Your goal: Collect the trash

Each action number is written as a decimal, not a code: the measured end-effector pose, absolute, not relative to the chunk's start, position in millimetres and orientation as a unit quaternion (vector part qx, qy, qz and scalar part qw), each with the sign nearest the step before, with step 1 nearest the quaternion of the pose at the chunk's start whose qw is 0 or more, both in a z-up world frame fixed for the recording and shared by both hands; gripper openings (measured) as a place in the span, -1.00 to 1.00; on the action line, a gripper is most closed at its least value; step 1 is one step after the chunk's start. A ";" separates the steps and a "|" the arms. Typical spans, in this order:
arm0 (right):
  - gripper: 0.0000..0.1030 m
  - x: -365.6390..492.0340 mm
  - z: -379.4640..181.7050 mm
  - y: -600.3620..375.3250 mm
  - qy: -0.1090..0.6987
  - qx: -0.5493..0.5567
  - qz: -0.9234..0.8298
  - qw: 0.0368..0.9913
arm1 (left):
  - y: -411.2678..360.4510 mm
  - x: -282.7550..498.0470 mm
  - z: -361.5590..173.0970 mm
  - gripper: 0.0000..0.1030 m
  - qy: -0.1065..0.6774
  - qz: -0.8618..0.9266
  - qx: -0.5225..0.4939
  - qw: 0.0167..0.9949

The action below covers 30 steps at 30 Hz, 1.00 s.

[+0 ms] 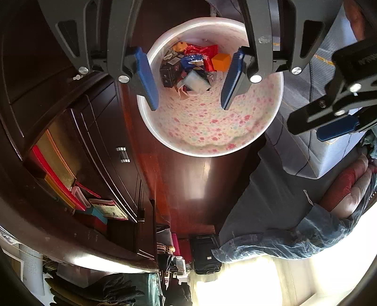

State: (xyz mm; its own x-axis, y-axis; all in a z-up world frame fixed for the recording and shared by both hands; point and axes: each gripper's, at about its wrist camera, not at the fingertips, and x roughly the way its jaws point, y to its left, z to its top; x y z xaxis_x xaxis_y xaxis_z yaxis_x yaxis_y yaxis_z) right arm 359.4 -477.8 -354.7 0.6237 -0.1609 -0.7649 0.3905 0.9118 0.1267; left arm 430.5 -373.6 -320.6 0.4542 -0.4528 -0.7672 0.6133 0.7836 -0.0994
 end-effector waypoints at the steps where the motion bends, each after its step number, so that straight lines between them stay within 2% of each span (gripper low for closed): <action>1: 0.08 358.7 -353.9 -477.6 0.405 0.141 -0.155 0.890 | -372.0 430.0 -318.6 0.48 0.416 -0.314 0.095 0.848; 7: 0.24 348.9 -335.6 -463.6 0.396 0.137 -0.149 0.896 | -344.6 415.9 -291.2 0.62 0.393 -0.294 0.080 0.867; 9: 0.46 342.9 -324.4 -453.1 0.390 0.130 -0.145 0.900 | -332.6 408.4 -280.9 0.70 0.385 -0.283 0.074 0.875; 11: 0.57 335.4 -310.2 -438.7 0.379 0.123 -0.135 0.907 | -313.8 397.4 -266.2 0.87 0.372 -0.268 0.062 0.886; 12: 0.71 332.6 -304.4 -431.7 0.376 0.119 -0.130 0.910 | -302.1 390.2 -258.1 0.90 0.364 -0.258 0.057 0.893; 14: 0.85 325.1 -291.5 -415.9 0.366 0.112 -0.121 0.916 | -284.1 380.4 -245.9 0.93 0.357 -0.239 0.049 0.902; 17: 0.93 314.9 -273.3 -388.6 0.360 0.102 -0.094 0.923 | -251.2 365.5 -227.3 0.93 0.352 -0.209 0.029 0.912; 30: 0.93 258.8 -207.1 -268.1 0.331 0.032 0.002 0.943 | -95.9 269.3 -159.8 0.93 0.303 -0.057 -0.042 0.950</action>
